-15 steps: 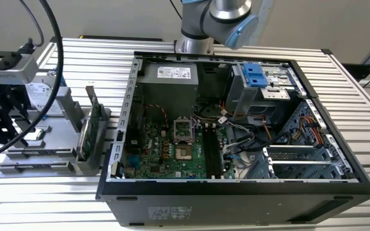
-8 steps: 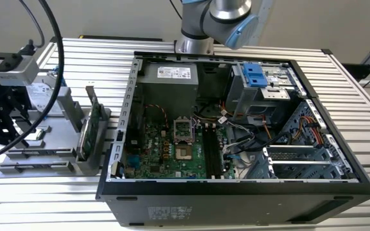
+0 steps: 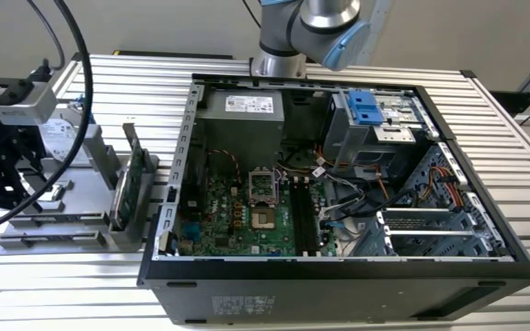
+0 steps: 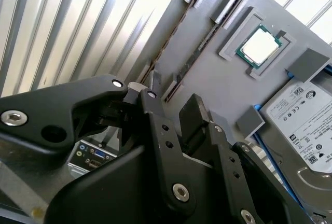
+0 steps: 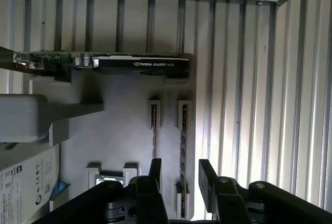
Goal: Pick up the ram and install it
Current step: 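Pick up the ram and move it above insertion slot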
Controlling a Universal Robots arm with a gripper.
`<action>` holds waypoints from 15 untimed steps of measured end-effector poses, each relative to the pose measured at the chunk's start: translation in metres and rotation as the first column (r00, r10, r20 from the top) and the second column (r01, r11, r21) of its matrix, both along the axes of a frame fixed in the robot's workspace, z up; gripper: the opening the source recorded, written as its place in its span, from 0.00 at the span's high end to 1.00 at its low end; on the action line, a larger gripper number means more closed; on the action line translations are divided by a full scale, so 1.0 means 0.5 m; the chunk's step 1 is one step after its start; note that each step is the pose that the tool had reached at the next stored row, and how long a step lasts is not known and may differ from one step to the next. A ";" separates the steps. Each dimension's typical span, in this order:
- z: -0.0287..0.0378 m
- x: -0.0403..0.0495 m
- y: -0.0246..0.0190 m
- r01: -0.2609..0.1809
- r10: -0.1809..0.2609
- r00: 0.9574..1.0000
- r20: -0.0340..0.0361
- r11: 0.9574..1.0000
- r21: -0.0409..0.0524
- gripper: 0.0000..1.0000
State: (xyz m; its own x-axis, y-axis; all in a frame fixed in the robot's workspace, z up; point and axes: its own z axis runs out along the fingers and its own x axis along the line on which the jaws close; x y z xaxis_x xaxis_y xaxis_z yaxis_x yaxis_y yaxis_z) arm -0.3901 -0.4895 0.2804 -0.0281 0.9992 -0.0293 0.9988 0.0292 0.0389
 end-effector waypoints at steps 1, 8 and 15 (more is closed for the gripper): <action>-0.001 0.000 0.0000 0.000 0.000 1.000 0.000 1.000 0.000 0.00; -0.004 0.000 0.0001 0.000 0.000 1.000 0.000 1.000 0.000 0.00; -0.013 -0.003 0.0002 0.001 -0.001 1.000 0.000 1.000 0.000 0.00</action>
State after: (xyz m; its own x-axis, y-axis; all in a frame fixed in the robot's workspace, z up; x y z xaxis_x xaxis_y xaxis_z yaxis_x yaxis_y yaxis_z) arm -0.3917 -0.4895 0.2741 -0.0269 0.9992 -0.0296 0.9989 0.0281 0.0386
